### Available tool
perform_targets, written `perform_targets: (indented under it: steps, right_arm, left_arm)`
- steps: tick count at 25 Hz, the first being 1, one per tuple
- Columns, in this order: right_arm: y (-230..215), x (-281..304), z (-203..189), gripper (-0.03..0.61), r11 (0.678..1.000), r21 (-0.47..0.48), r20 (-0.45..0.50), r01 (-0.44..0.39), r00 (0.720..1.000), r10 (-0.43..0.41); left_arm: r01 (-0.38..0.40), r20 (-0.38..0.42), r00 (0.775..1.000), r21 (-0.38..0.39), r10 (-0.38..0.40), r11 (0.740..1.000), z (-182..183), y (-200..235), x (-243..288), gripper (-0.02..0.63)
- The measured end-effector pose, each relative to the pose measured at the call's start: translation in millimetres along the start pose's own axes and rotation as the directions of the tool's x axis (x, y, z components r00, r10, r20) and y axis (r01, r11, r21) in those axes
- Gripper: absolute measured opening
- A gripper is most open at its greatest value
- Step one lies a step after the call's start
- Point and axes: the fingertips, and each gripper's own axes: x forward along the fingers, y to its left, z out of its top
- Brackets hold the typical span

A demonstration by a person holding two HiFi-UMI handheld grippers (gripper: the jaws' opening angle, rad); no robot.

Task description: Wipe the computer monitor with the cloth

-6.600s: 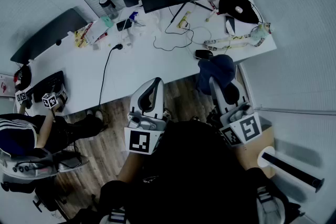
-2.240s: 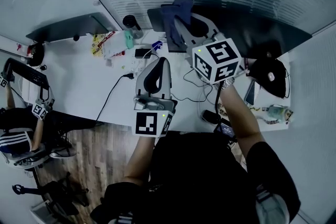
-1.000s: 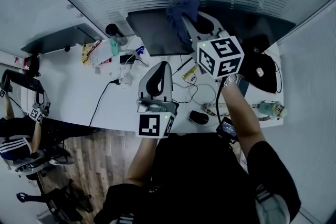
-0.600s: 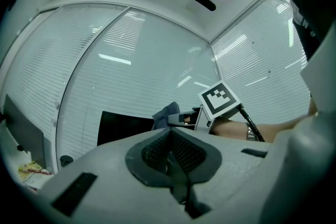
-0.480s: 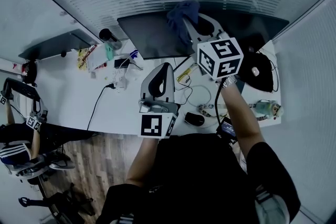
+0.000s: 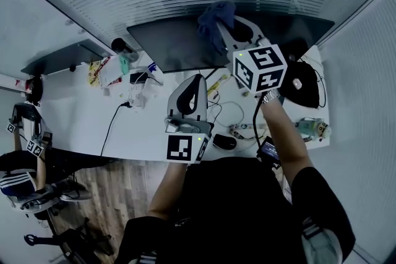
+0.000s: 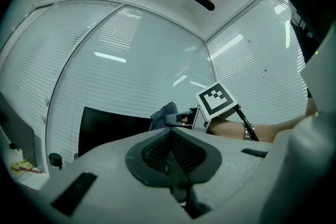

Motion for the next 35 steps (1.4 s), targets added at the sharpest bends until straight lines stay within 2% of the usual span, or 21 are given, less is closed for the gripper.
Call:
perform_targets:
  steps: [9, 35]
  right_arm:
    - [-25, -17, 2, 0.061, 1.0, -0.004, 0.001, 0.001, 1.0, -0.001]
    - [-122, -82, 1, 0.063, 0.997, 0.013, 0.01, 0.077, 0.997, -0.077]
  left_arm:
    - [0.008, -0.011, 1.0, 0.005, -0.008, 1.0, -6, -31, 13, 0.006]
    - [0.042, -0.026, 0.999, 0.011, -0.042, 0.999, -11, -120, 49, 0.006]
